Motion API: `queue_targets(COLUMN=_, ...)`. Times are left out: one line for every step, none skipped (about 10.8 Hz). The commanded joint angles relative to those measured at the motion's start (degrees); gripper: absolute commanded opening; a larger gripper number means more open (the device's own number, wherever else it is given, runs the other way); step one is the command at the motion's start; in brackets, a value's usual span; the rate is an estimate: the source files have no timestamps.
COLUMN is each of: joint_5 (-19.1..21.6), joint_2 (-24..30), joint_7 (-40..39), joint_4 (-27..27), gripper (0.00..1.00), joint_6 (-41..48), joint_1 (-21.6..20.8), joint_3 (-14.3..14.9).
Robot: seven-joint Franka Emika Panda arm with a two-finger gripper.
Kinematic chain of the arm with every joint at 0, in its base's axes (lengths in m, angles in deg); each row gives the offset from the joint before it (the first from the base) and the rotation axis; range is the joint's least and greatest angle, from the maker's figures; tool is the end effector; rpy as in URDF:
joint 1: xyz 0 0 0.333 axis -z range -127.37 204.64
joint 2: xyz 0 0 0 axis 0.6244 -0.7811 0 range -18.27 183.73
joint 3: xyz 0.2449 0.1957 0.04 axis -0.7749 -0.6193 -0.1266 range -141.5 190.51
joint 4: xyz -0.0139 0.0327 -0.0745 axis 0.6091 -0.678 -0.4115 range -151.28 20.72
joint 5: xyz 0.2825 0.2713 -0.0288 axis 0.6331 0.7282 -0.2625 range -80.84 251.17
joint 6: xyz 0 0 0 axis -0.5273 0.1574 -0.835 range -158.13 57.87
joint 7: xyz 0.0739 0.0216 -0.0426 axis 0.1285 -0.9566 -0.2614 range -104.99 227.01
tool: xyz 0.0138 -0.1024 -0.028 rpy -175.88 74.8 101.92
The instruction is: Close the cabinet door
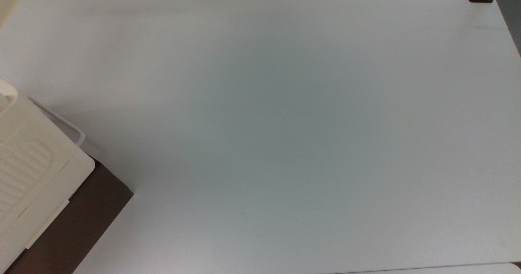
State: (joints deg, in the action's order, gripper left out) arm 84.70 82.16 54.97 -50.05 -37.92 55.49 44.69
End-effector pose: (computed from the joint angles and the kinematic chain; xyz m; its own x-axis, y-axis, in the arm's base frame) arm 0.4431 -0.3336 0.7539 0.8131 -0.4793 0.3304 -0.5211 -0.8522 0.0463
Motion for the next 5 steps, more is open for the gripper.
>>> queue_targets(joint_5=3.09, joint_2=0.57, joint_7=-6.33, joint_4=-0.90, gripper=0.00, joint_6=-3.64, joint_1=2.38, joint_3=4.59)
queue_targets(joint_5=4.32, joint_2=0.31, joint_7=-6.96, joint_4=-0.99, gripper=0.00, joint_6=-5.39, joint_1=3.17, joint_3=5.74)
queue_targets(joint_5=4.50, joint_2=0.13, joint_7=-9.14, joint_4=-2.04, gripper=0.00, joint_6=-5.93, joint_1=3.79, joint_3=6.44)
queue_targets(joint_5=4.42, joint_2=0.13, joint_7=-11.77, joint_4=-3.61, gripper=0.00, joint_6=-5.93, joint_1=3.88, joint_3=6.54)
queue_targets(joint_5=4.42, joint_2=0.13, joint_7=-13.28, joint_4=-3.98, gripper=0.00, joint_6=-5.50, joint_1=4.06, joint_3=6.54)
